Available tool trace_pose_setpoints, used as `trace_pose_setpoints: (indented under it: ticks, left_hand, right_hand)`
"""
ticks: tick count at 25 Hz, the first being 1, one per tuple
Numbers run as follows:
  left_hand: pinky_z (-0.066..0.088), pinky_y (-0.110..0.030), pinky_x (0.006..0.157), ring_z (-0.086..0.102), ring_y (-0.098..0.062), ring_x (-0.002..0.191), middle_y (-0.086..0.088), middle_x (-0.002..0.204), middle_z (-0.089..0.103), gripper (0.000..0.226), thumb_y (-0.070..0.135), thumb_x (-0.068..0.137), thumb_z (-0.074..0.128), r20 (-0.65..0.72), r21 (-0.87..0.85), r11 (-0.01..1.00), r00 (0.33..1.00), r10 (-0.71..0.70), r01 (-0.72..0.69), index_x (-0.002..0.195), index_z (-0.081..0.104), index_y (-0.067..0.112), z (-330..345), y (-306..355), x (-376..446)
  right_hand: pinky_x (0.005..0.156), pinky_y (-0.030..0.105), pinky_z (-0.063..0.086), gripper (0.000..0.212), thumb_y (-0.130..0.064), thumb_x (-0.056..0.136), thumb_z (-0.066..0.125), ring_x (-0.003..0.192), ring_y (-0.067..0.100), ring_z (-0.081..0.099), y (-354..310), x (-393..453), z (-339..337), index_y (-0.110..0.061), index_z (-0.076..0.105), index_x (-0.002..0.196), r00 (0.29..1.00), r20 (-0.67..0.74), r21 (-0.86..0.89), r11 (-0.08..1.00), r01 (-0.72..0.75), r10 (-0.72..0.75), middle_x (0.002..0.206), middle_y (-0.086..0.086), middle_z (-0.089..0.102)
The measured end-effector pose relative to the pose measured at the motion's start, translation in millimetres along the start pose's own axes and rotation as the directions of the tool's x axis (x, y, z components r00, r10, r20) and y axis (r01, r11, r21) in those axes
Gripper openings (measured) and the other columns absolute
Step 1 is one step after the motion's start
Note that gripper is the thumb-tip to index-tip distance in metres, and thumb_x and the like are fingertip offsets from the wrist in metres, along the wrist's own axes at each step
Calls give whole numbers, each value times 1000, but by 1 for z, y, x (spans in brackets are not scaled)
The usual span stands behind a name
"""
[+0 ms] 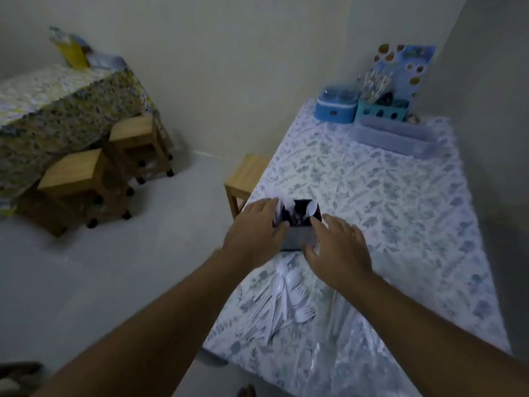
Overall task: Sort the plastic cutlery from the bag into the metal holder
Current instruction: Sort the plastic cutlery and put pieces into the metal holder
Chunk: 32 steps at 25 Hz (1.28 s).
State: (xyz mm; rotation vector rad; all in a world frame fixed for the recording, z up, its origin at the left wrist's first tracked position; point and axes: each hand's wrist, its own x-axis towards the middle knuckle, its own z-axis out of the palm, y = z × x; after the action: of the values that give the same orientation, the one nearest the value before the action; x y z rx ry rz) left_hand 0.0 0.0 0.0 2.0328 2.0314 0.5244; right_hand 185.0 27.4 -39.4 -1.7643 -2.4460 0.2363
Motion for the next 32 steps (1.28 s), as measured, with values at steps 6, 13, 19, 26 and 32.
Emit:
trace_pose_setpoints:
  ticks: [6, 13, 19, 26, 32]
  left_hand:
    - [48, -36, 94, 53, -23, 117, -4, 123, 58, 37, 40, 95, 58, 269, -66, 936, 909, -317, 346, 124, 55, 18, 87, -51, -77]
    - [48, -28, 72, 61, -21, 93, -3, 104, 61, 37, 37, 82, 70, 356, -86, 885, 844, -402, 458, 110, 60, 15, 124, -48, -86]
    - [44, -23, 61, 57, -15, 73, -4, 92, 69, 15, 16, 90, 59, 308, -167, 850, 845, -437, 501, 103, 65, 13, 126, -61, -88]
    - [45, -25, 70, 61, -19, 81, -4, 94, 69, 18, 16, 94, 57, 162, -191, 848, 868, -469, 494, 107, 69, 11, 124, -83, -81]
    - [47, -27, 71, 57, -17, 85, -6, 98, 67, 17, 16, 92, 62, 148, -130, 926, 930, -335, 354, 108, 69, 12, 136, -72, -82]
  right_hand:
    - [100, 43, 42, 54, -48, 93, 49, 123, 28, 52, -3, -49, 71, -26, 53, 143, 980, 194, -18, 999, 43, -38, 134, 4, 58]
    - [93, 41, 50, 51, -46, 96, 56, 121, 24, 55, -24, -52, 104, -34, 47, 145, 943, 329, 160, 987, -7, -47, 131, 1, 58]
    - [81, 38, 54, 54, -17, 94, 54, 97, 22, 62, -5, -58, 113, -36, 49, 144, 918, 397, 344, 929, -137, -12, 106, 1, 58]
    - [68, 31, 48, 45, -15, 96, 53, 80, 19, 60, 19, -57, 109, -21, 56, 140, 938, 319, 341, 907, -246, 135, 91, 2, 61]
    - [80, 35, 50, 60, -26, 97, 51, 106, 21, 57, -4, -57, 106, -41, 38, 153, 934, 323, 233, 969, 81, -156, 119, 0, 56]
